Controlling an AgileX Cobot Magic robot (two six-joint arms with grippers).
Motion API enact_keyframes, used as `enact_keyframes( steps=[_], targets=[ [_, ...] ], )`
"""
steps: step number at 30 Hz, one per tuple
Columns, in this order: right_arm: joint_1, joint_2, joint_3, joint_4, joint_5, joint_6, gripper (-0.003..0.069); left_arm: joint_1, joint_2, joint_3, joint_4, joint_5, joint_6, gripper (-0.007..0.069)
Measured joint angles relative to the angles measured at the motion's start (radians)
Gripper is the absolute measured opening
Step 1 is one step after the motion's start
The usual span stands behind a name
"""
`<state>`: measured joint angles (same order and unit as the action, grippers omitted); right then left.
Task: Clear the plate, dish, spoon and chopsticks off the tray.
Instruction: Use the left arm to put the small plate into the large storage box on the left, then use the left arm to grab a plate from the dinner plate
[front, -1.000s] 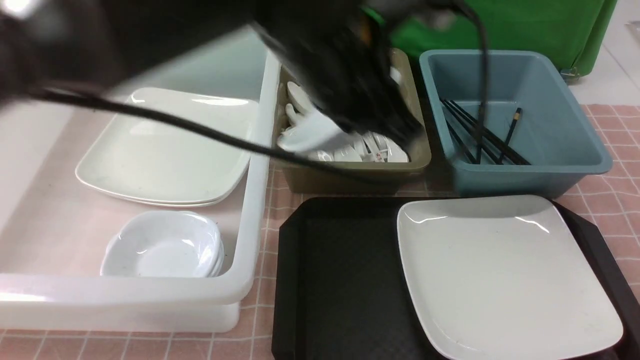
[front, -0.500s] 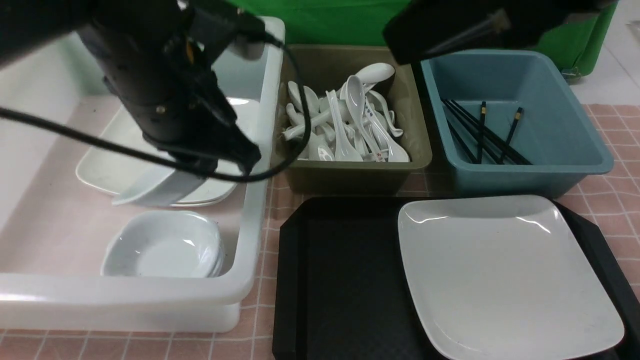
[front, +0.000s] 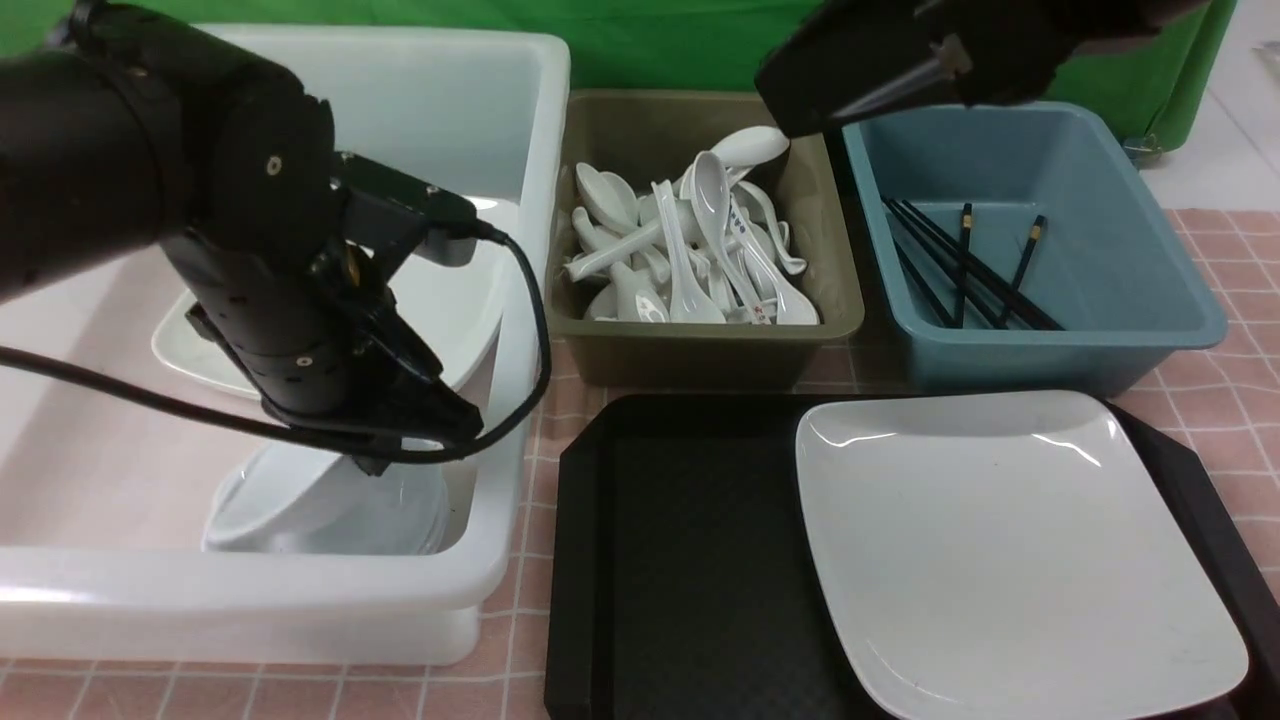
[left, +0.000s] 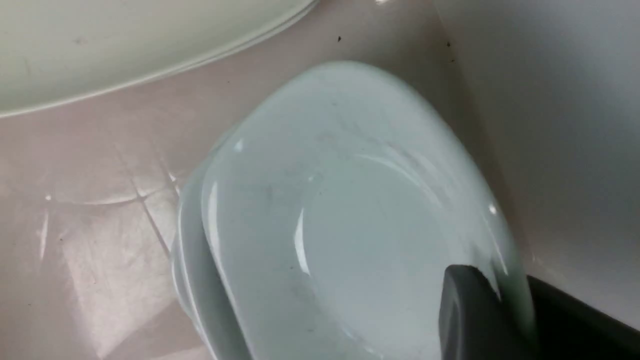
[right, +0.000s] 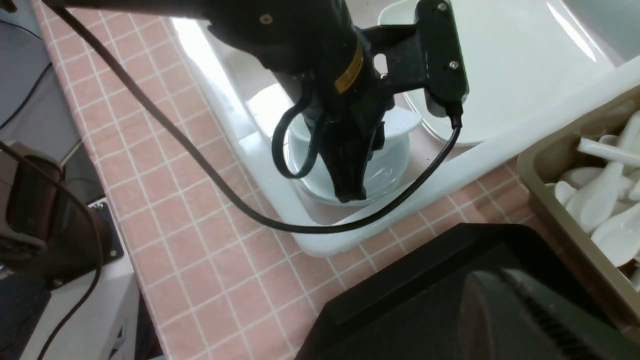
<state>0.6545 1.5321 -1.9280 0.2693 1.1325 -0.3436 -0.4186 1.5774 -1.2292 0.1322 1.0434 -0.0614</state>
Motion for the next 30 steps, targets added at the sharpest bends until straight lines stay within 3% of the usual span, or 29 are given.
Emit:
enact_keyframes(
  steps=[4,5,6,9,11,13,17,20,26,30],
  targets=[
    [0.000,-0.018,0.000,-0.053,0.000,0.007,0.0030,0.000,0.000,-0.016,0.014,0.038,-0.007,0.0302],
    [0.000,-0.020,0.000,-0.060,0.000,0.011,0.0030,0.000,0.000,-0.019,0.014,0.043,-0.010,0.0313],
    [-0.003,-0.043,0.000,-0.099,0.000,0.025,0.0030,0.000,0.000,-0.051,0.021,0.088,-0.028,0.0388],
    [-0.011,-0.107,0.011,-0.198,0.000,0.063,0.0030,0.001,-0.001,-0.160,0.000,0.133,-0.051,0.0465],
    [-0.021,-0.159,0.043,-0.261,0.000,0.081,0.0030,0.001,-0.010,-0.225,-0.049,0.136,-0.052,0.0460],
    [-0.045,-0.233,0.113,-0.329,0.000,0.102,0.0030,-0.012,-0.020,-0.294,-0.115,0.126,-0.048,0.0408],
    [-0.160,-0.381,0.312,-0.412,0.000,0.143,0.0030,-0.120,-0.010,-0.407,-0.215,0.043,-0.028,0.0123],
    [-0.255,-0.476,0.476,-0.426,0.000,0.166,0.0030,-0.215,0.050,-0.455,-0.287,-0.010,0.010,0.0020],
    [-0.374,-0.564,0.717,-0.427,0.000,0.176,0.0030,-0.326,0.269,-0.548,-0.335,-0.041,0.004,0.0007],
    [-0.412,-0.594,0.884,-0.400,-0.001,0.181,0.0030,-0.336,0.466,-0.633,-0.313,-0.051,-0.011,0.0108]
  ],
)
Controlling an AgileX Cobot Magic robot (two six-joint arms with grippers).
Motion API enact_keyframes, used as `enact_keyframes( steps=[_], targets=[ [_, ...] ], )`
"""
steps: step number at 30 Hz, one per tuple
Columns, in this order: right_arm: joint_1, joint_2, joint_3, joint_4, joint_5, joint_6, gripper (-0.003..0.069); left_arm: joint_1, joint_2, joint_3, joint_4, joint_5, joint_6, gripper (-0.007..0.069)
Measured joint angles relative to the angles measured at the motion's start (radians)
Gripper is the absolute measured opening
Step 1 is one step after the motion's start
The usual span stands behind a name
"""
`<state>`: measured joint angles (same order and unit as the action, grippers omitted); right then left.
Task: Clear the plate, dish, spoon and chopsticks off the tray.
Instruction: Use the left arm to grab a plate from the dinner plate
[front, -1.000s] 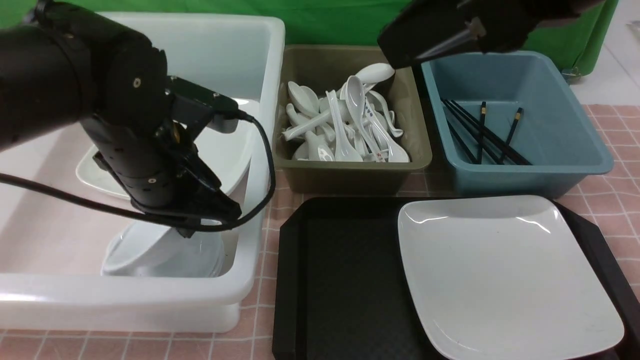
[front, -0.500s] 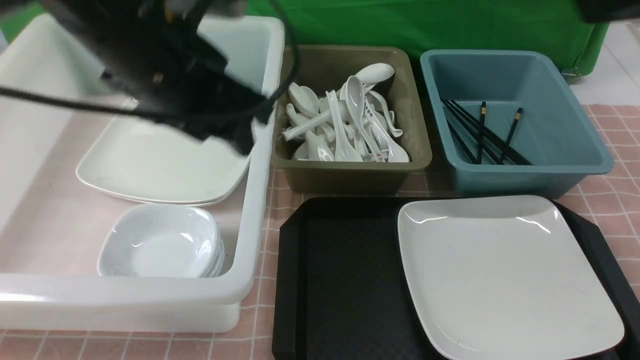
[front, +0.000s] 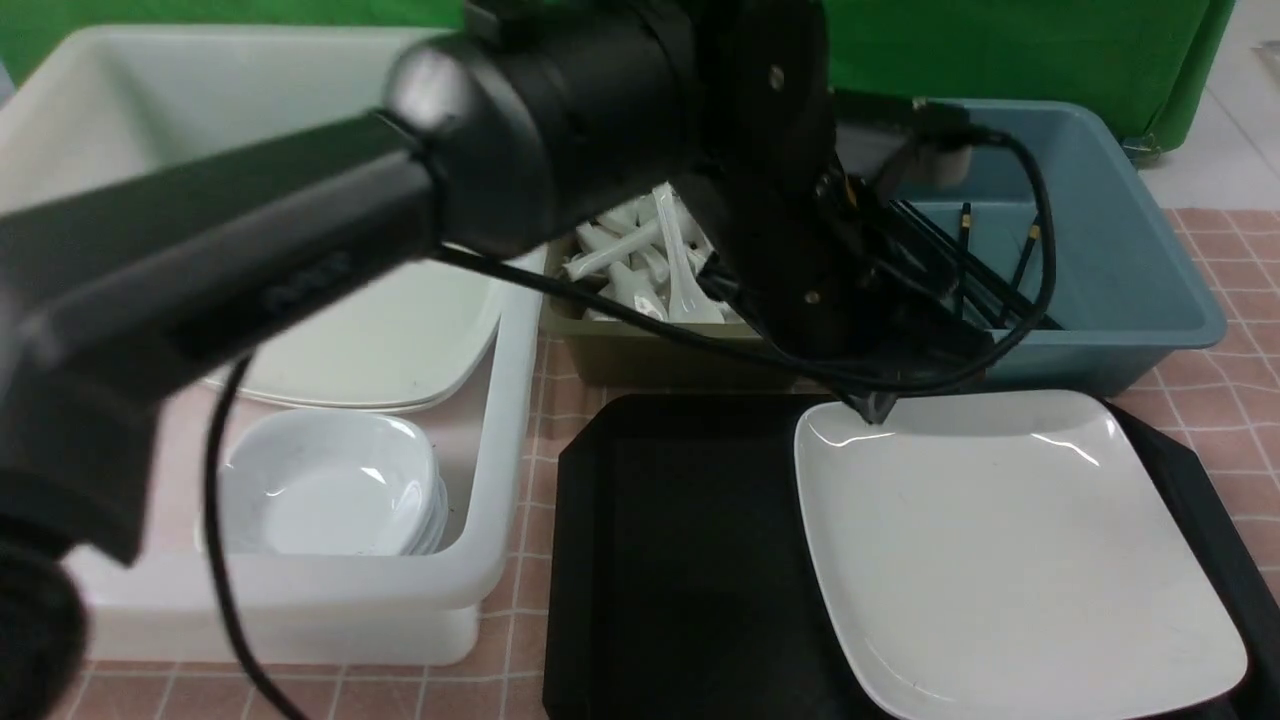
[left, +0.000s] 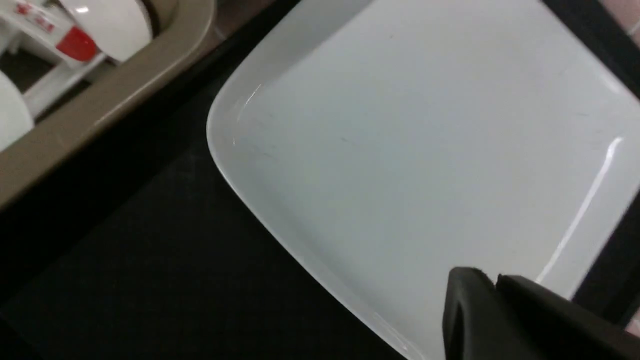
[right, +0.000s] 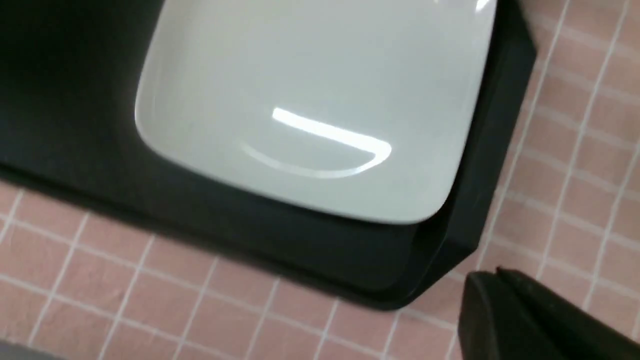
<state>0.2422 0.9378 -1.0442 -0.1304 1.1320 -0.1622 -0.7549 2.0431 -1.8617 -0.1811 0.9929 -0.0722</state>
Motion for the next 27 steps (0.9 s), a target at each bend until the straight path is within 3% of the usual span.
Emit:
enact_keyframes(
  steps=[1,4,11,14,22,27],
  targets=[
    [0.000,-0.001,0.000,0.002,0.000,0.000,0.0030,0.000,0.007,-0.003,0.003,0.000,-0.003,0.0115],
    [0.000,-0.016,0.037,0.052,-0.001,0.000,0.0030,0.009,0.108,-0.041,0.090,-0.021,-0.069,0.0267],
    [0.000,-0.037,0.037,0.071,-0.012,-0.003,0.0030,0.034,0.211,-0.047,0.161,-0.102,-0.126,0.0510],
    [0.000,-0.037,0.037,0.072,-0.036,-0.003,0.0030,0.034,0.239,-0.047,0.165,-0.161,-0.126,0.0545],
    [0.000,-0.037,0.037,0.079,-0.101,-0.006,0.0030,0.034,0.295,-0.048,0.101,-0.258,-0.125,0.0556],
    [0.000,-0.037,0.037,0.080,-0.113,-0.013,0.0030,0.034,0.305,-0.055,0.083,-0.271,-0.115,0.0482]
  ],
)
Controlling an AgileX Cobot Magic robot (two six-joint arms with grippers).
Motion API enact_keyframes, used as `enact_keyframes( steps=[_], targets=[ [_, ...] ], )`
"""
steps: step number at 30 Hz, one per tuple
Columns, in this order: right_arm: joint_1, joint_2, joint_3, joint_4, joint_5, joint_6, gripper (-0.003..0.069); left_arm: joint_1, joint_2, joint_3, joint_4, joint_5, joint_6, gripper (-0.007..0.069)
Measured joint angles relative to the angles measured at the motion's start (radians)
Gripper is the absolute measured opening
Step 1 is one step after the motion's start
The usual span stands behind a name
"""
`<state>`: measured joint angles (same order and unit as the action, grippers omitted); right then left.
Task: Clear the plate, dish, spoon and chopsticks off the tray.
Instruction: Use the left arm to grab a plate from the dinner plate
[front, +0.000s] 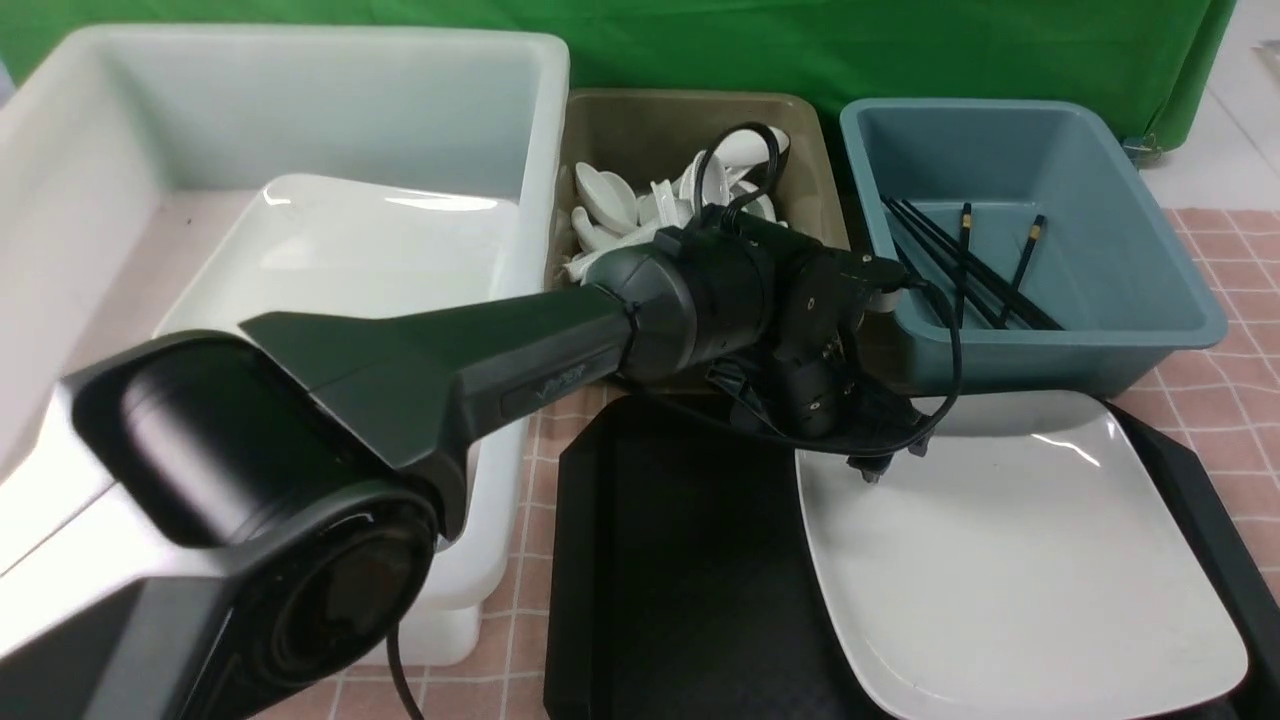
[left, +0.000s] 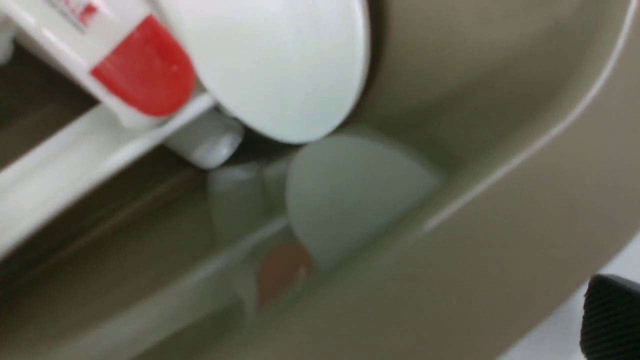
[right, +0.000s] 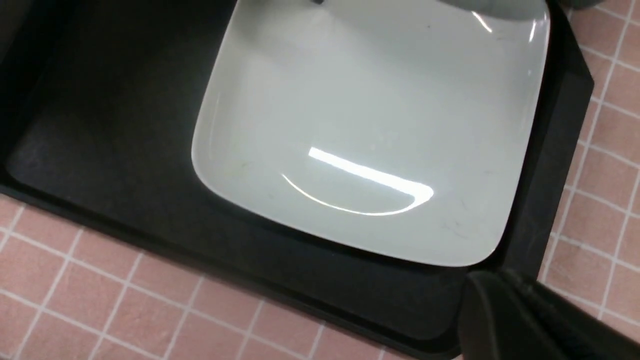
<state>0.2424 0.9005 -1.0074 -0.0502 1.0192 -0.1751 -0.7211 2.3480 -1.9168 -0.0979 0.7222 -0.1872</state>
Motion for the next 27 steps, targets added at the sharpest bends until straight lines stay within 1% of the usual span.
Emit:
enact_keyframes(
  steps=[1,2,3,4,5,6,7,12,13,17,18,21,27],
  targets=[
    [0.000,0.000,0.000,0.001,-0.001,-0.008,0.0030,0.000,0.001,-0.001,0.001,-0.001,0.001,0.0419],
    [0.000,0.000,0.000,0.001,-0.002,-0.015,0.0030,0.000,0.001,-0.001,0.005,-0.001,0.001,0.0372],
    [0.000,0.000,0.000,0.001,-0.002,-0.018,0.0030,0.000,0.001,-0.001,0.006,0.001,0.001,0.0360],
    [0.000,0.000,0.000,0.001,-0.002,-0.025,0.0030,0.003,0.001,-0.001,-0.006,0.001,0.003,0.0268],
    [0.000,0.000,0.000,0.001,-0.002,-0.029,0.0030,0.006,0.001,-0.002,-0.017,0.000,0.005,0.0202],
    [0.000,0.000,0.000,0.001,-0.002,-0.030,0.0030,0.009,0.000,-0.003,-0.032,0.006,0.007,0.0162],
    [0.000,0.000,0.000,0.001,-0.002,-0.033,0.0030,0.010,0.000,-0.005,-0.037,0.010,0.008,0.0153],
    [0.000,0.000,-0.004,0.001,-0.002,-0.040,0.0030,0.010,-0.017,-0.008,-0.037,0.063,0.041,0.0153],
    [0.000,0.000,-0.014,0.001,0.000,-0.040,0.0030,0.009,-0.031,-0.007,-0.036,0.092,0.057,0.0147],
    [0.000,0.000,-0.076,0.002,0.002,-0.040,0.0030,0.005,-0.091,-0.002,-0.039,0.148,0.103,0.0104],
    [0.000,0.000,-0.103,0.007,0.004,-0.040,0.0030,0.003,-0.125,-0.002,-0.051,0.159,0.123,0.0080],
    [0.000,0.000,-0.147,0.020,0.013,-0.040,0.0030,-0.001,-0.188,-0.002,-0.062,0.184,0.153,0.0046],
    [0.000,0.000,-0.202,0.042,0.027,-0.042,0.0030,-0.001,-0.289,-0.002,-0.057,0.209,0.187,0.0019]
  ],
)
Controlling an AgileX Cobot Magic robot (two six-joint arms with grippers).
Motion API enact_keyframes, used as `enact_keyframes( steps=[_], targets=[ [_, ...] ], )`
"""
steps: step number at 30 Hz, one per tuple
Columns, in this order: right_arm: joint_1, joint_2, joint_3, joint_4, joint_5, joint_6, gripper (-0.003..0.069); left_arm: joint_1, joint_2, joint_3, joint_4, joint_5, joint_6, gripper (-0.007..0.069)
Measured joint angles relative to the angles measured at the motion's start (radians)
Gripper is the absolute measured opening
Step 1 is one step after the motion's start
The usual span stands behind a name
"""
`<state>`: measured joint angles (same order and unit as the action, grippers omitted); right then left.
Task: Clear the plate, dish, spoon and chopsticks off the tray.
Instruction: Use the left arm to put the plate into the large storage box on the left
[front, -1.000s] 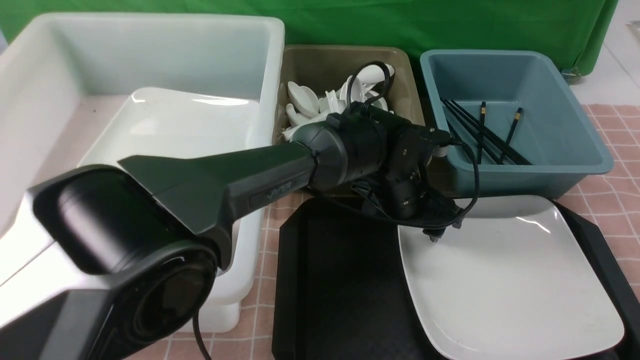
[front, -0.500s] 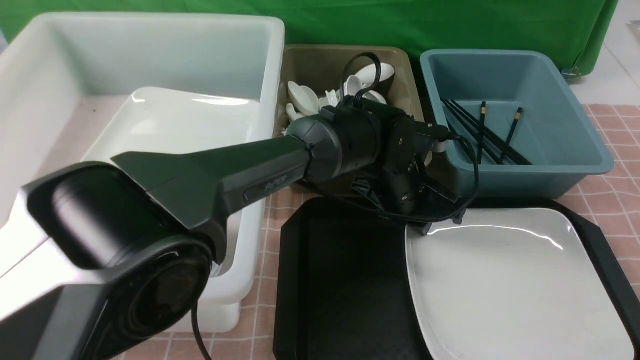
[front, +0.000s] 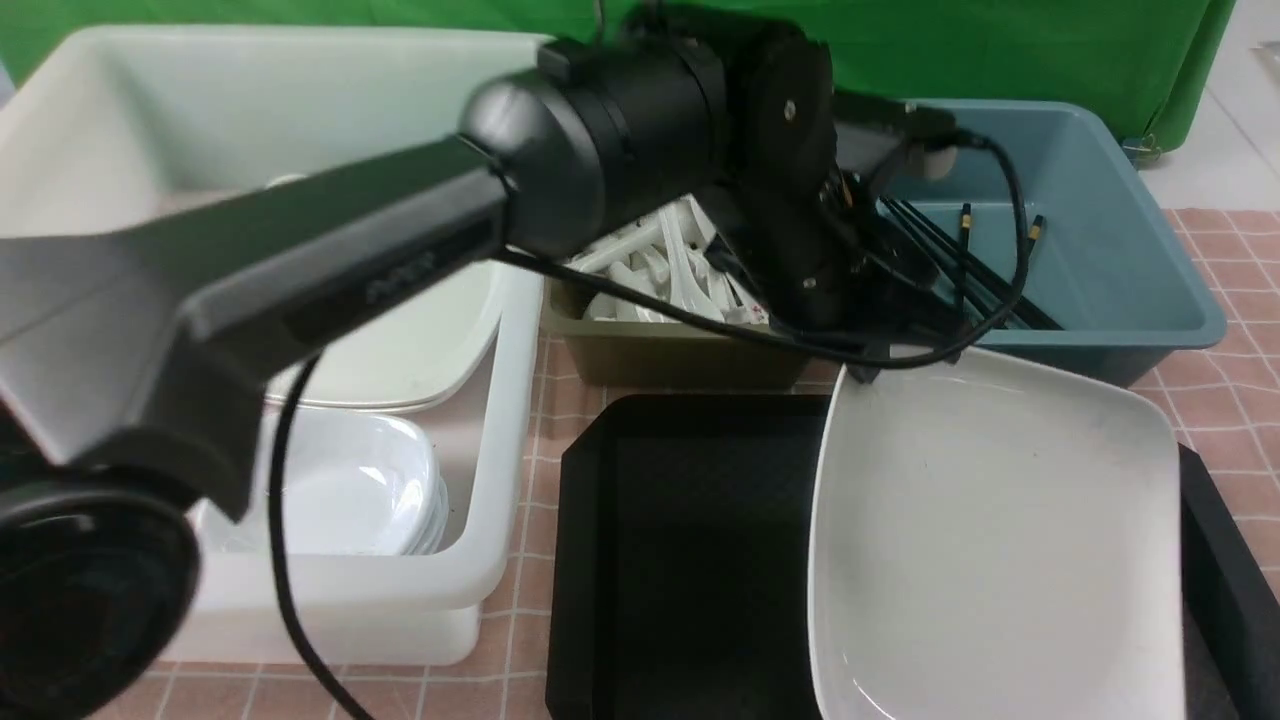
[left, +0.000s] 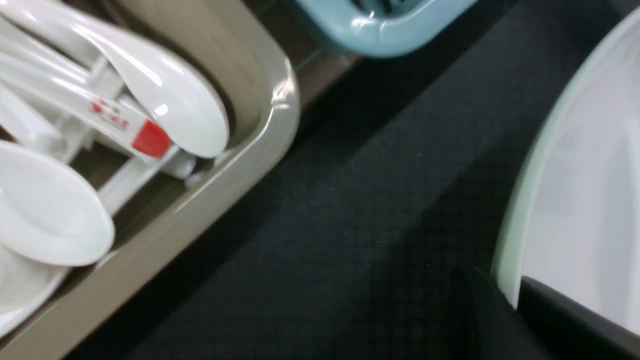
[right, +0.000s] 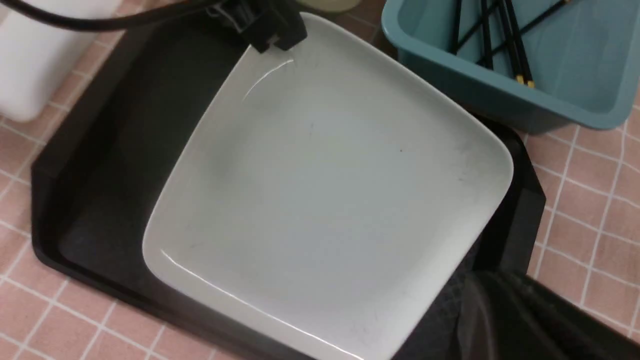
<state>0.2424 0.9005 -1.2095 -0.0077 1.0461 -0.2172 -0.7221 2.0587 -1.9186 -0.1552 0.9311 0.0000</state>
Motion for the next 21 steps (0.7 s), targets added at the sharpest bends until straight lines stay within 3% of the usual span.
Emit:
enact_keyframes(
  steps=[21],
  targets=[
    [0.000,0.000,-0.001,0.138,-0.017,-0.050,0.0030,0.000,-0.231,0.001,0.063,0.046,0.023,0.0017]
  ],
)
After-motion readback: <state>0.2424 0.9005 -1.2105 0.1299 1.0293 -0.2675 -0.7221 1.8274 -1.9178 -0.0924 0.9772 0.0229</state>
